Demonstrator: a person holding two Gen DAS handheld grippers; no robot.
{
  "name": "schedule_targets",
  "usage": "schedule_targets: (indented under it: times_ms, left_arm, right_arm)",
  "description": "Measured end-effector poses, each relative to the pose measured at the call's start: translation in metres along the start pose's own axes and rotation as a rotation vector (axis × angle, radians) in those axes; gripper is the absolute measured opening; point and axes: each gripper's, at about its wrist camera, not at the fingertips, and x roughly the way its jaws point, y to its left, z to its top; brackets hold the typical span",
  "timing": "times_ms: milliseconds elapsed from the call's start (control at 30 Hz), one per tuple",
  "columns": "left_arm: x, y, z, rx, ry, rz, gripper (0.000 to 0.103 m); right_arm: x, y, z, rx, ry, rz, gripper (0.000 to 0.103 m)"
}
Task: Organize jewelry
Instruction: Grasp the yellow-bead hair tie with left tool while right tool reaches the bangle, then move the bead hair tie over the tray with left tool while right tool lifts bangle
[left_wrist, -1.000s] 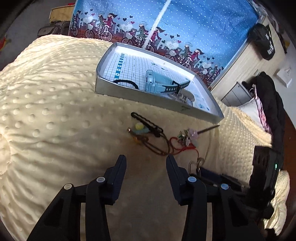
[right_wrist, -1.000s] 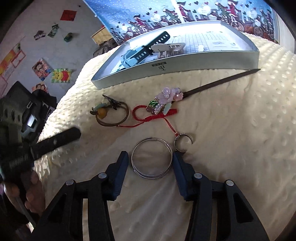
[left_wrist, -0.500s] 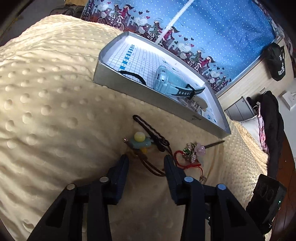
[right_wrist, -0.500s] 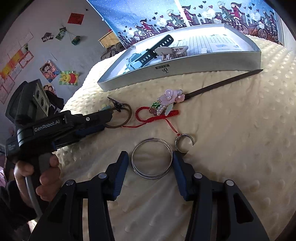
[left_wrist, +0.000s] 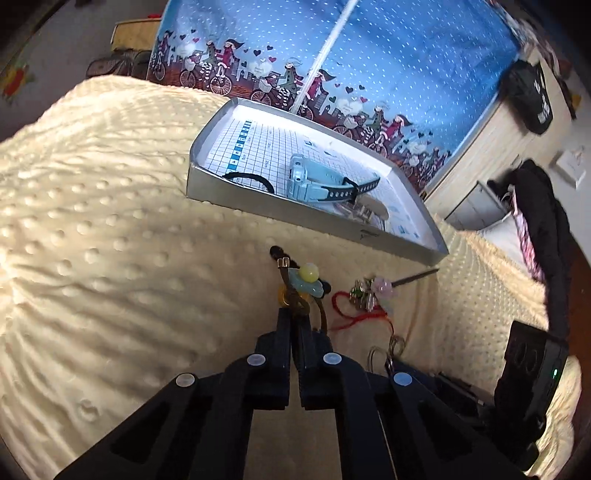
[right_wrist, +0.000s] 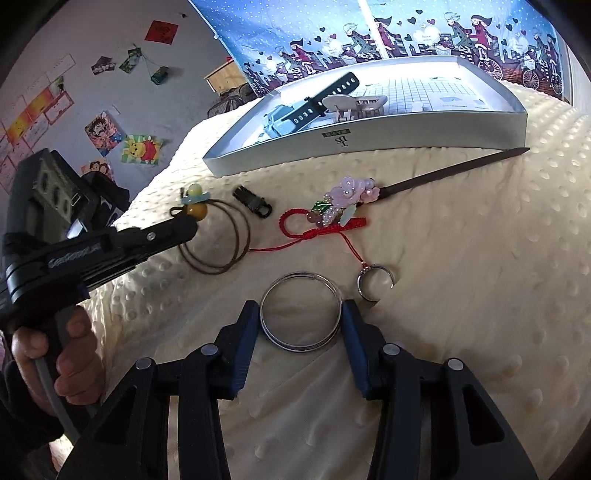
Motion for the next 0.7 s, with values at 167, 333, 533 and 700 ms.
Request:
schedule_targets:
  times_ms: [167, 333, 533, 700]
  left_arm:
    - [-0.021, 0.002, -0.011, 0.013, 0.008, 0.006, 0.003]
    - [-0.036, 0.006, -0.013, 0.006, -0.014, -0.003, 0.003]
    - [-0.045, -0.011, 0.010, 0.049, -0.046, -0.020, 0.003]
    - [-0.045, -0.024, 0.045, 0.085, -0.122, 0.013, 0.003]
  right_arm:
    - [-0.007, 0.006, -0.004, -0.038, -0.010, 0.008, 0.041]
    - [-0.029, 0.024, -0.008, -0.136, -0.107, 0.013, 0.040]
    - [-0.054, 0.030, 0.002, -0.179, -0.196, -0.005, 0.040]
    - [-0.078, 0.011, 0.015, -0.126, -0.264, -0.039, 0.040]
